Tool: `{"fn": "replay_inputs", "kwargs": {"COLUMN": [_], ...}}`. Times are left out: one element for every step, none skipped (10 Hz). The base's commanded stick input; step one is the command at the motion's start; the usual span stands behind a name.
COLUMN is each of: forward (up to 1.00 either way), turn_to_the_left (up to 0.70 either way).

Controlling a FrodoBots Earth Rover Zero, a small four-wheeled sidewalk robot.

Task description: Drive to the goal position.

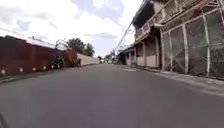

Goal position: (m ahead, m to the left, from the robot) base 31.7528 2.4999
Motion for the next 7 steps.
{"fn": "replay_inputs", "kwargs": {"forward": [1.0,1.0,1.0,1.0,1.0,1.0,1.0], "turn_to_the_left": [0.0,0.0,0.0,0.0,0.0,0.0,0.0]}}
